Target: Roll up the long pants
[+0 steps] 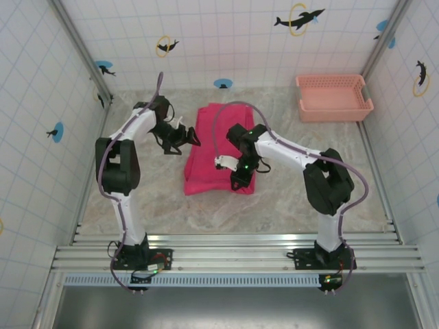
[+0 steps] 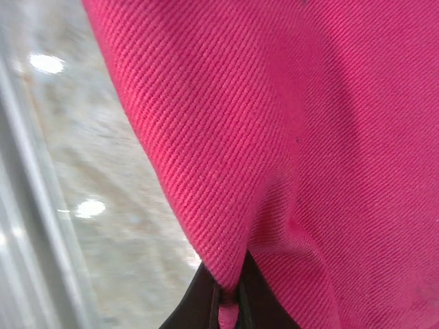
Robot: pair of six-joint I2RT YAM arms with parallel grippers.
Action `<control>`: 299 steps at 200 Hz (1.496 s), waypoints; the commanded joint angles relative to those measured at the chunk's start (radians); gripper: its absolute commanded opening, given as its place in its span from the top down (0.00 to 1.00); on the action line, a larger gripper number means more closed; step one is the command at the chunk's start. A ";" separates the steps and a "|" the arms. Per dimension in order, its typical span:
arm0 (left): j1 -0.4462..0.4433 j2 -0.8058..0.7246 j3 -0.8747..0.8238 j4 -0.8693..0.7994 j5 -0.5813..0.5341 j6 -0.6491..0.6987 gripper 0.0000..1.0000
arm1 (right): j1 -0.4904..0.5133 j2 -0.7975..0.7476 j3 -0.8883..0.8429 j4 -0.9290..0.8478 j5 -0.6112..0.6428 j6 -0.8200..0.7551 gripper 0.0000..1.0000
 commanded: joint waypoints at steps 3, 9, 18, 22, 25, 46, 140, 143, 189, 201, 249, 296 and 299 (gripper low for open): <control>0.004 -0.067 -0.019 -0.060 -0.030 0.069 0.03 | -0.067 0.098 0.091 -0.177 -0.349 0.095 0.99; 0.005 -0.074 -0.028 -0.060 -0.028 0.072 0.02 | -0.083 0.124 0.105 -0.180 -0.392 0.115 1.00; 0.004 -0.089 -0.038 -0.063 -0.023 0.072 0.03 | -0.105 0.163 0.127 -0.186 -0.434 0.150 1.00; 0.005 -0.095 -0.041 -0.067 -0.022 0.074 0.03 | -0.114 0.180 0.136 -0.190 -0.463 0.156 1.00; 0.003 -0.101 -0.043 -0.072 -0.025 0.073 0.03 | -0.122 0.192 0.144 -0.194 -0.483 0.158 1.00; -0.001 -0.142 -0.037 -0.114 -0.042 0.080 0.03 | -0.154 0.270 0.217 -0.211 -0.538 0.191 1.00; -0.209 -0.343 -0.089 -0.082 0.084 -0.086 0.22 | -0.230 0.429 0.318 -0.198 -0.534 0.262 1.00; -0.217 -0.345 -0.100 -0.076 0.089 -0.090 0.26 | -0.229 0.432 0.322 -0.198 -0.534 0.262 1.00; -0.245 -0.408 -0.212 -0.008 0.131 -0.154 1.00 | -0.235 0.473 0.365 -0.199 -0.534 0.281 1.00; -0.245 -0.406 -0.227 0.013 0.154 -0.156 1.00 | -0.237 0.475 0.369 -0.200 -0.533 0.284 1.00; -0.246 -0.251 -0.194 -0.032 0.101 -0.069 0.98 | -0.239 0.476 0.364 -0.200 -0.535 0.279 1.00; -0.205 -0.151 -0.184 -0.097 -0.007 0.015 1.00 | -0.238 0.475 0.371 -0.201 -0.537 0.284 1.00; -0.199 -0.148 -0.187 -0.099 -0.016 0.018 1.00 | -0.238 0.475 0.369 -0.200 -0.535 0.284 1.00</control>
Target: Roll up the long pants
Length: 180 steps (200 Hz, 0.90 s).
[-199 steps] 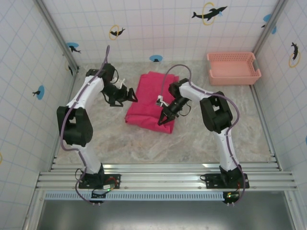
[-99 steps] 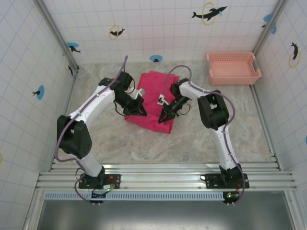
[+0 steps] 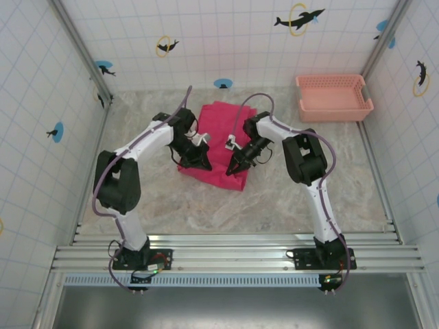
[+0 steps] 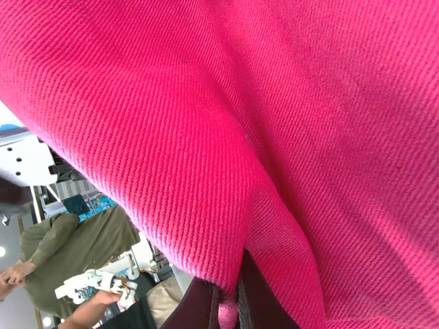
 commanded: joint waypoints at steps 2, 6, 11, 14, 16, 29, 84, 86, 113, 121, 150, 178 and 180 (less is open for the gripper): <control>0.046 0.028 0.017 -0.062 -0.088 0.076 1.00 | -0.007 0.015 0.029 -0.002 -0.010 0.003 1.00; 0.057 0.035 0.015 -0.066 -0.097 0.082 1.00 | -0.006 0.014 0.026 -0.003 -0.010 0.001 1.00; 0.071 0.040 0.012 -0.069 -0.107 0.090 1.00 | -0.007 0.012 0.023 -0.004 -0.008 0.001 1.00; 0.082 0.043 0.010 -0.071 -0.114 0.095 1.00 | -0.008 0.011 0.021 -0.005 -0.005 0.001 1.00; 0.086 0.046 0.011 -0.072 -0.117 0.096 1.00 | -0.008 0.011 0.020 -0.006 -0.004 0.001 1.00; 0.127 0.057 0.010 -0.072 -0.142 0.109 1.00 | -0.010 0.008 0.012 -0.005 -0.002 -0.001 1.00; 0.201 0.225 0.094 -0.074 -0.200 0.163 1.00 | -0.008 0.006 0.006 -0.004 0.002 0.001 1.00; 0.202 0.232 0.096 -0.072 -0.199 0.164 1.00 | -0.007 0.007 0.008 -0.006 0.001 0.000 1.00; 0.202 0.295 0.098 -0.036 -0.180 0.151 1.00 | -0.005 0.009 0.025 -0.007 0.017 0.012 0.97; 0.204 0.306 0.097 -0.033 -0.177 0.148 1.00 | -0.002 0.007 0.030 -0.007 0.033 0.016 0.92; 0.205 0.318 0.080 -0.022 -0.181 0.148 1.00 | 0.000 -0.016 0.071 -0.002 0.133 0.022 0.74; 0.205 0.308 0.065 -0.022 -0.183 0.155 1.00 | -0.011 -0.086 0.134 0.013 0.267 0.013 0.59; 0.205 0.307 0.064 -0.023 -0.185 0.155 1.00 | -0.010 -0.092 0.136 0.017 0.276 0.010 0.59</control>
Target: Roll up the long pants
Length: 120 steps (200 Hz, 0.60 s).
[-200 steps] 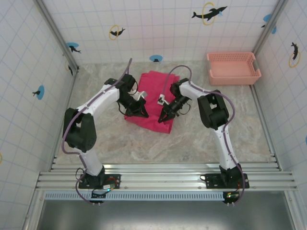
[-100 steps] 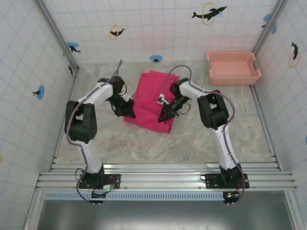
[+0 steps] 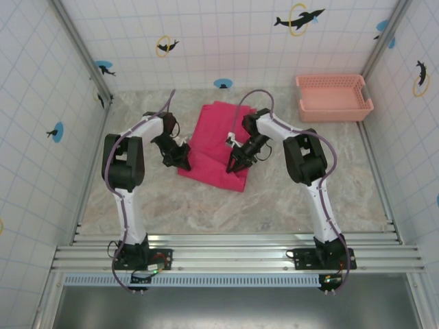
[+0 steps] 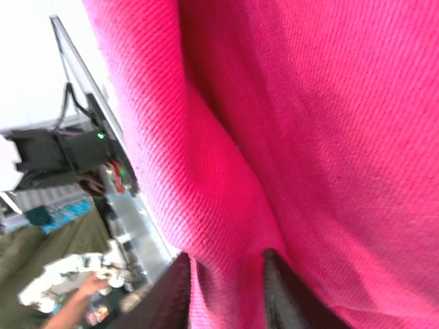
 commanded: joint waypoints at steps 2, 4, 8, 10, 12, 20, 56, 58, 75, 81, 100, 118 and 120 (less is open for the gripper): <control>-0.005 0.047 -0.034 0.027 -0.059 0.020 1.00 | -0.011 -0.093 0.065 0.015 0.144 -0.012 0.58; -0.005 0.047 -0.034 0.027 -0.058 0.022 1.00 | -0.011 -0.093 0.065 0.017 0.152 -0.014 0.57; -0.003 0.045 -0.036 0.028 -0.058 0.022 1.00 | -0.012 -0.131 0.065 0.020 0.167 -0.021 0.56; -0.004 0.044 -0.037 0.028 -0.058 0.023 1.00 | -0.012 -0.139 0.065 0.020 0.173 -0.023 0.55; -0.006 0.043 -0.037 0.028 -0.058 0.022 1.00 | -0.013 -0.146 0.066 0.019 0.180 -0.025 0.55; -0.005 0.042 -0.037 0.028 -0.056 0.023 1.00 | -0.013 -0.173 0.056 0.018 0.188 -0.044 0.53; -0.004 0.039 -0.029 0.031 -0.042 0.017 1.00 | 0.004 -0.244 -0.068 0.001 0.173 -0.092 0.52; -0.004 0.039 -0.028 0.030 -0.042 0.017 1.00 | 0.009 -0.247 -0.075 0.001 0.176 -0.094 0.52; -0.004 0.038 -0.020 0.024 -0.038 0.017 1.00 | 0.049 -0.254 -0.104 -0.007 0.178 -0.114 0.51; -0.005 0.036 -0.017 0.022 -0.039 0.020 1.00 | 0.067 -0.250 -0.102 -0.011 0.188 -0.112 0.51; -0.005 0.037 -0.011 0.010 -0.041 0.029 1.00 | 0.146 -0.256 -0.074 -0.034 0.260 -0.157 0.51; -0.005 0.048 -0.001 -0.005 -0.038 0.038 1.00 | 0.242 -0.339 -0.140 0.071 0.422 -0.171 0.51; -0.004 0.049 0.000 -0.006 -0.038 0.039 1.00 | 0.250 -0.354 -0.156 0.087 0.438 -0.176 0.51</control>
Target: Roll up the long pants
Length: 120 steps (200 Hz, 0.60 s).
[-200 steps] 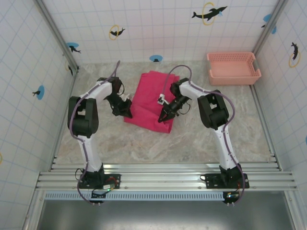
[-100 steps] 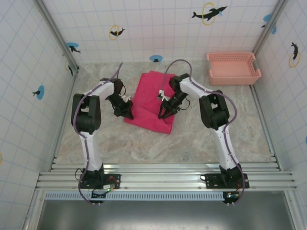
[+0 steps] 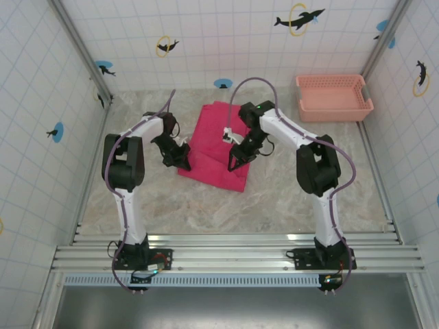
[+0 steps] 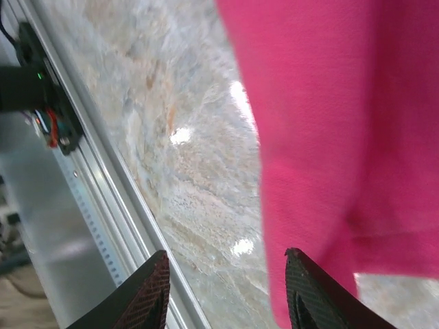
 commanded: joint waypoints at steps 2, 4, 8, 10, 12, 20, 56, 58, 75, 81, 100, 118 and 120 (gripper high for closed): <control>-0.004 0.051 0.000 -0.004 -0.039 0.033 1.00 | 0.132 -0.119 -0.087 0.096 0.217 -0.061 0.51; -0.003 0.053 0.000 -0.004 -0.038 0.033 1.00 | 0.143 -0.130 -0.107 0.115 0.244 -0.067 0.51; -0.004 0.053 0.002 -0.005 -0.037 0.033 1.00 | 0.167 -0.166 -0.153 0.164 0.310 -0.073 0.50; -0.004 0.055 0.003 -0.005 -0.035 0.033 1.00 | 0.176 -0.183 -0.170 0.183 0.351 -0.075 0.50; -0.004 0.055 0.004 -0.006 -0.034 0.033 1.00 | 0.189 -0.200 -0.201 0.215 0.394 -0.076 0.49; -0.003 0.059 0.008 -0.007 -0.033 0.033 1.00 | 0.228 -0.266 -0.313 0.321 0.504 -0.103 0.47; -0.003 0.069 0.036 -0.036 -0.030 0.046 1.00 | 0.282 -0.391 -0.599 0.599 0.752 -0.131 0.41; -0.003 0.068 0.037 -0.038 -0.029 0.046 1.00 | 0.281 -0.390 -0.599 0.599 0.765 -0.128 0.41; -0.003 0.065 0.044 -0.049 -0.033 0.053 1.00 | 0.273 -0.391 -0.579 0.605 0.766 -0.106 0.41; -0.003 0.063 0.046 -0.050 -0.032 0.054 1.00 | 0.270 -0.397 -0.563 0.611 0.777 -0.084 0.41; -0.003 0.053 0.050 -0.056 -0.023 0.061 1.00 | 0.231 -0.404 -0.462 0.604 0.673 -0.044 0.41; -0.002 0.035 0.043 -0.051 -0.012 0.066 0.99 | 0.194 -0.312 -0.273 0.504 0.579 -0.018 0.41; -0.003 0.034 0.041 -0.049 -0.010 0.066 0.97 | 0.192 -0.295 -0.244 0.486 0.580 -0.013 0.41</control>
